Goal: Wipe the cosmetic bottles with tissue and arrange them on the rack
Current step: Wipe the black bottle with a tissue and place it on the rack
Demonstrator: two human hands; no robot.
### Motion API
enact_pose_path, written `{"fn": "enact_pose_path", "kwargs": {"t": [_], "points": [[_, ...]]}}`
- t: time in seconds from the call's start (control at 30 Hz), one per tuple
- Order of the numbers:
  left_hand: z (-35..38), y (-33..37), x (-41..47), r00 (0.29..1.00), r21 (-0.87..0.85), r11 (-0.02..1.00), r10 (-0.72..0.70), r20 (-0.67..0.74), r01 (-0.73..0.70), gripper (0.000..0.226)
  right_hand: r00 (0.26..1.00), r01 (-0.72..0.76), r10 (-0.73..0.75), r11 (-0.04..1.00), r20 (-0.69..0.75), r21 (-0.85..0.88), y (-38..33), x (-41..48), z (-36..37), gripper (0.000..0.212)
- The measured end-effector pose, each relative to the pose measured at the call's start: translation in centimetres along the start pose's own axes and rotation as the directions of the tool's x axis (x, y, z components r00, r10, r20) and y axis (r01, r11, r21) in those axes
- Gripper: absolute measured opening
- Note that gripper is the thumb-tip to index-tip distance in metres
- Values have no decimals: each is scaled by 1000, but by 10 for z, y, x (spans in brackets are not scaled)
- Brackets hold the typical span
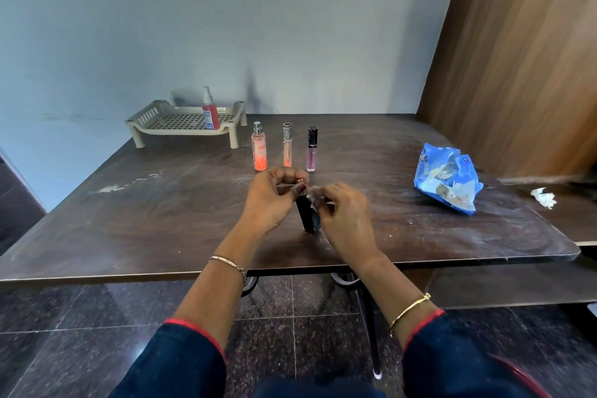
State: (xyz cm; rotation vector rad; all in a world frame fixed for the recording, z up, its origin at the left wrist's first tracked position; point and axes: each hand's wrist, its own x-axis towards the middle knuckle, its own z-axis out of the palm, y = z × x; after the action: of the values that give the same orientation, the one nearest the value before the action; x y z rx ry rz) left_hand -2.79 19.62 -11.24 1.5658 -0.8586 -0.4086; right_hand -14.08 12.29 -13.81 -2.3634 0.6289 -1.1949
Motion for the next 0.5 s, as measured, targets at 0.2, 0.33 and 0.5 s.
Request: {"fn": "enact_pose_path", "kwargs": {"t": [0.2, 0.33, 0.5], "points": [[-2, -3, 1, 1000, -54, 998, -14, 12, 15, 24, 979, -160, 157, 987, 133, 9, 18, -19, -4, 11], [-1, -2, 1, 1000, -49, 999, -12, 9, 13, 20, 961, -272, 264, 955, 77, 122, 11, -7, -11, 18], [-4, -4, 3, 1000, -52, 998, -20, 0, 20, 18, 992, -122, 119, 989, 41, 87, -8, 5, -2, 16]]}}
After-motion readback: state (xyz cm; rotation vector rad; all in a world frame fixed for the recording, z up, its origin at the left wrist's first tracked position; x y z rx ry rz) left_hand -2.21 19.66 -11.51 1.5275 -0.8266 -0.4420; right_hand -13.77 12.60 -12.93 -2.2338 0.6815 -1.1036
